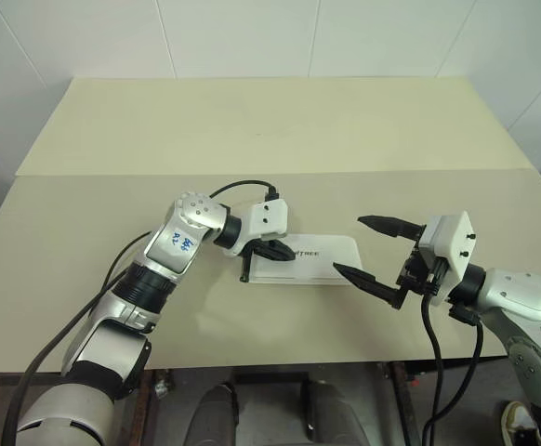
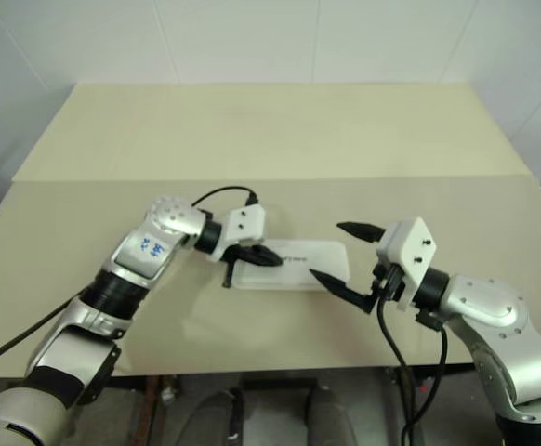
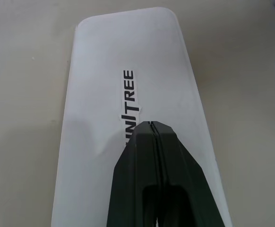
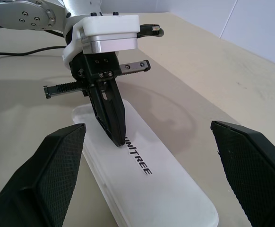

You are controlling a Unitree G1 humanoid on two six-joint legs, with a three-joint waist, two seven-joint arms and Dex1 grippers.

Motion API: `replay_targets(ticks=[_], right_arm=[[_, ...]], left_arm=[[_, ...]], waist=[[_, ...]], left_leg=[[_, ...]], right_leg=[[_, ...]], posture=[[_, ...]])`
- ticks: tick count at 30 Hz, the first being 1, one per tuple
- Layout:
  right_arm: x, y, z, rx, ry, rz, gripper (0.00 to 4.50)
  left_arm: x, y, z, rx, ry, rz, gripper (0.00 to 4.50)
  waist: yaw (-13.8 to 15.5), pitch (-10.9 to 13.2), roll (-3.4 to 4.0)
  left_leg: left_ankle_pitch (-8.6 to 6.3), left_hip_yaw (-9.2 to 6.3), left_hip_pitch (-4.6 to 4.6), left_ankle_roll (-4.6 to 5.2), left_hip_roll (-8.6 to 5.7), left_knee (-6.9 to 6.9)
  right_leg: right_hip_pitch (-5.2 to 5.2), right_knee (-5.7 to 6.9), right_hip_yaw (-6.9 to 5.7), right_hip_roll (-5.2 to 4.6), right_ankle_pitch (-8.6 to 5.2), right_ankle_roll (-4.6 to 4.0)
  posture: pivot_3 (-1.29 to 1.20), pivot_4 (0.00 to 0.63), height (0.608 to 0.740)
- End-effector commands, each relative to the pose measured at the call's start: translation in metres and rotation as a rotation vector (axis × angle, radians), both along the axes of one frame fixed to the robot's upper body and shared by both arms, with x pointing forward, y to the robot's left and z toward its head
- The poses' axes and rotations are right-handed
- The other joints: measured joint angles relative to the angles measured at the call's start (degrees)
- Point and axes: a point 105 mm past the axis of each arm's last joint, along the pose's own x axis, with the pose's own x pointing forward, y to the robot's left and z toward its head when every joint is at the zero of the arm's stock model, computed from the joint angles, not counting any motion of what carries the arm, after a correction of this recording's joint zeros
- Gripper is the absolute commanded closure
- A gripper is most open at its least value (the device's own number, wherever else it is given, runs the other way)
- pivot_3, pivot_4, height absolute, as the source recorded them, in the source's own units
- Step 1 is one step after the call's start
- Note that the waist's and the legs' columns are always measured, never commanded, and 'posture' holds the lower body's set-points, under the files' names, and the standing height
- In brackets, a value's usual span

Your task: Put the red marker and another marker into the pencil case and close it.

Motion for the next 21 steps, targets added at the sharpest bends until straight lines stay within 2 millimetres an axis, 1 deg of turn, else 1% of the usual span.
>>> replay_targets(ticks=[1, 9, 13, 16, 18, 21], right_arm=[[-0.002, 0.002, 0.009, 0.005, -0.046, 0.011, 0.00], [-0.002, 0.003, 0.010, 0.005, -0.049, 0.010, 0.00], [-0.001, 0.003, 0.011, 0.006, -0.049, 0.012, 0.00], [0.000, 0.004, 0.010, 0.006, -0.046, 0.021, 0.00], [0.000, 0.004, 0.010, 0.009, -0.040, 0.029, 0.00], [0.002, 0.004, 0.009, 0.012, -0.031, 0.034, 0.00]], left_arm=[[-0.006, 0.000, -0.003, 0.022, -0.014, -0.009, 4.47], [-0.008, 0.021, -0.029, 0.052, 0.034, 0.060, 4.47], [-0.004, 0.031, -0.035, 0.056, 0.025, 0.095, 4.47], [0.004, 0.029, -0.020, -0.052, 0.000, 0.135, 4.47], [0.008, 0.029, 0.000, -0.178, -0.004, 0.161, 4.47], [0.001, 0.036, 0.030, -0.354, 0.002, 0.141, 4.47]], waist=[[-0.05, 0.00, 0.00], [-0.13, -0.02, -0.02], [-0.14, -0.05, -0.03], [-0.15, -0.05, -0.03], [-0.15, -0.05, -0.04], [-0.10, -0.04, -0.04]], left_leg=[[0.00, 0.00, 0.00, 0.00, 0.00, 0.00], [0.00, 0.00, 0.08, 0.00, 0.01, 0.00], [0.02, 0.01, 0.18, 0.03, 0.01, 0.00], [0.05, 0.02, 0.20, 0.07, 0.01, 0.02], [0.08, 0.01, 0.19, 0.12, 0.01, 0.03], [0.09, 0.02, 0.11, 0.13, 0.01, 0.05]], right_leg=[[0.00, 0.00, 0.00, 0.00, 0.00, 0.00], [0.04, 0.03, 0.01, 0.00, -0.01, -0.03], [0.10, 0.07, 0.02, 0.00, -0.15, -0.30], [0.12, 0.07, 0.04, 0.00, -0.23, -0.52], [0.11, 0.07, 0.04, 0.00, -0.21, -0.57], [0.04, 0.09, 0.04, -0.01, -0.15, -0.46]], posture=[[0.00, 0.150, 0.740], [0.00, 0.150, 0.740], [0.00, 0.150, 0.740], [0.00, 0.150, 0.740], [0.00, 0.150, 0.740], [0.00, 0.150, 0.740]])
